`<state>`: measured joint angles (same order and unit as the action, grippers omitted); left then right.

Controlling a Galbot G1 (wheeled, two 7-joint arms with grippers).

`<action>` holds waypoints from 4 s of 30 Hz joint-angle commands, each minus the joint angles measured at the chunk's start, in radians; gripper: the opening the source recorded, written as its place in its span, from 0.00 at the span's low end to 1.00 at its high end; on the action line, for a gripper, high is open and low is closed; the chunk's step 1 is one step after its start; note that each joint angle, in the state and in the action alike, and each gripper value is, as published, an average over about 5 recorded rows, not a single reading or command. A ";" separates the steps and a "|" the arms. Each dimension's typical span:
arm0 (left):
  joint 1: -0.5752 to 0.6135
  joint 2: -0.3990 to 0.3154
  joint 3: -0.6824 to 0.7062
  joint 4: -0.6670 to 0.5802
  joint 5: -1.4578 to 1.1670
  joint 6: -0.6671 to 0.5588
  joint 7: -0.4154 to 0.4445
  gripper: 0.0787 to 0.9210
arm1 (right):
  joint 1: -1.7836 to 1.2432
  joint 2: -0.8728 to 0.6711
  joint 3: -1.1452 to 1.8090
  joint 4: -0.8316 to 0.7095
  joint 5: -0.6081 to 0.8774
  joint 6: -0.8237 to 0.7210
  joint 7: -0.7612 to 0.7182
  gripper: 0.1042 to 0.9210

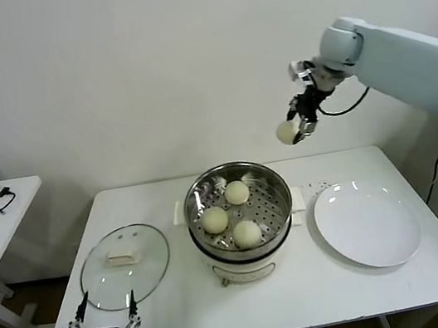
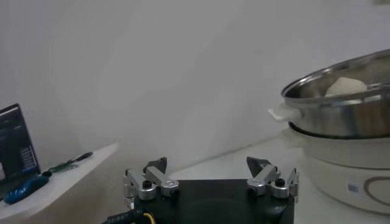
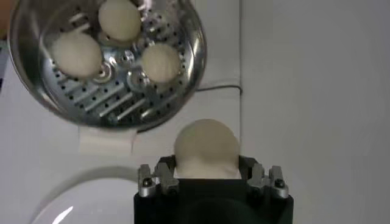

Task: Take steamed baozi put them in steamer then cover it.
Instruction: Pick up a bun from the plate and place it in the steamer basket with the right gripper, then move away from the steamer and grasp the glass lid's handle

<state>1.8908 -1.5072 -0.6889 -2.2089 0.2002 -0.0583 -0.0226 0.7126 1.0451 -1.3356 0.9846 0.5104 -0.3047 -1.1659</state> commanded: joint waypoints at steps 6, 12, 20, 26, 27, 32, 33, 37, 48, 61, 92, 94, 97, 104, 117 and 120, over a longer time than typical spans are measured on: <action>-0.010 0.026 0.005 -0.002 0.001 0.014 0.009 0.88 | 0.015 0.073 -0.184 0.243 0.150 -0.115 0.106 0.69; -0.022 0.030 0.002 -0.001 -0.001 0.023 0.008 0.88 | -0.026 0.076 -0.223 0.262 0.130 -0.117 0.119 0.69; -0.028 0.028 -0.001 0.004 -0.006 0.026 0.008 0.88 | -0.080 0.082 -0.232 0.244 0.103 -0.116 0.128 0.69; -0.032 0.027 -0.003 0.008 -0.009 0.030 0.009 0.88 | -0.114 0.101 -0.209 0.184 0.077 -0.105 0.125 0.69; -0.035 0.026 -0.002 0.008 -0.008 0.032 0.009 0.88 | -0.118 0.103 -0.205 0.173 0.071 -0.102 0.125 0.69; -0.044 0.025 0.002 0.007 -0.004 0.038 0.010 0.88 | -0.132 0.110 -0.187 0.142 0.053 -0.095 0.125 0.69; -0.045 0.025 0.002 0.007 -0.004 0.038 0.010 0.88 | -0.132 0.110 -0.185 0.141 0.052 -0.094 0.124 0.69; -0.046 0.026 0.002 0.009 -0.004 0.039 0.010 0.88 | -0.136 0.110 -0.178 0.140 0.048 -0.093 0.127 0.70; -0.043 0.025 -0.001 0.008 -0.003 0.038 0.008 0.88 | -0.113 0.084 -0.151 0.174 0.048 -0.093 0.115 0.87; -0.068 0.025 0.003 0.023 0.033 0.047 -0.009 0.88 | -0.081 -0.218 0.005 0.306 0.126 0.080 0.290 0.88; -0.114 0.024 0.008 0.006 0.556 0.070 -0.027 0.88 | -1.830 -0.256 1.777 0.664 0.122 0.513 0.945 0.88; -0.136 0.043 0.007 0.024 0.680 0.091 -0.022 0.88 | -1.880 -0.215 1.835 0.677 0.114 0.497 0.955 0.88; -0.179 0.073 0.009 0.070 0.891 0.108 -0.030 0.88 | -1.938 -0.160 1.896 0.690 0.094 0.481 0.967 0.88; -0.271 0.117 0.035 0.197 1.212 0.103 -0.007 0.88 | -2.042 -0.079 1.977 0.712 0.066 0.453 0.986 0.88; -0.523 0.135 0.056 0.570 1.418 0.051 -0.090 0.88 | -2.071 -0.033 2.006 0.706 0.019 0.456 1.004 0.88; -0.565 0.136 0.042 0.638 1.417 0.053 -0.092 0.88 | -2.071 -0.031 2.009 0.702 0.013 0.456 1.004 0.88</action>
<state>1.5166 -1.3902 -0.6440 -1.8610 1.4023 0.0101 -0.0663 -1.2793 0.9709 0.5966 1.6756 0.5512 0.1553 -0.1808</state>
